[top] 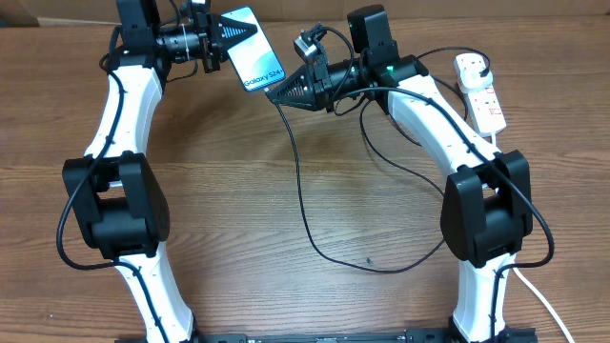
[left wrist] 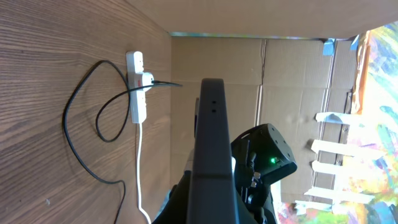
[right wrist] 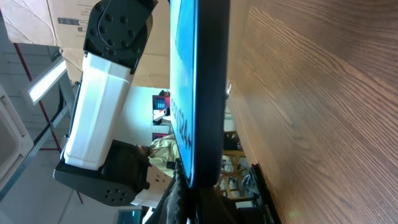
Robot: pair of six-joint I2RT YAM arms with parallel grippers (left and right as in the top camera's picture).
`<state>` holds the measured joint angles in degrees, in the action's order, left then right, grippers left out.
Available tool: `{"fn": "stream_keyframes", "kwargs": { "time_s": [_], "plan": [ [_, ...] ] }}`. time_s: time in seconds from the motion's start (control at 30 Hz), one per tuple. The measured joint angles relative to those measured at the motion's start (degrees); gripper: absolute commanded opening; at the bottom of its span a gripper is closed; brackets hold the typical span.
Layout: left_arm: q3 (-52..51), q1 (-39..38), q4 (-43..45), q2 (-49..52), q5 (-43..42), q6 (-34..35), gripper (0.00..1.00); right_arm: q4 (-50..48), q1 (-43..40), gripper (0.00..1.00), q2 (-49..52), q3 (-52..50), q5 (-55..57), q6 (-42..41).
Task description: Plug charger to phone and switch on socket
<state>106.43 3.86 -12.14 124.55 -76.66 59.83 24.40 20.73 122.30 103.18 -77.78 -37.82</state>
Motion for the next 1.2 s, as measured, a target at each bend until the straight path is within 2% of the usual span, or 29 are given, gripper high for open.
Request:
{"fn": "stream_keyframes", "kwargs": {
  "time_s": [1.2],
  "plan": [
    [0.0, 0.02, 0.02, 0.0, -1.77, -0.42, 0.04, -3.67, -0.39, 0.04, 0.0, 0.0, -1.53, -2.67]
  ]
}}
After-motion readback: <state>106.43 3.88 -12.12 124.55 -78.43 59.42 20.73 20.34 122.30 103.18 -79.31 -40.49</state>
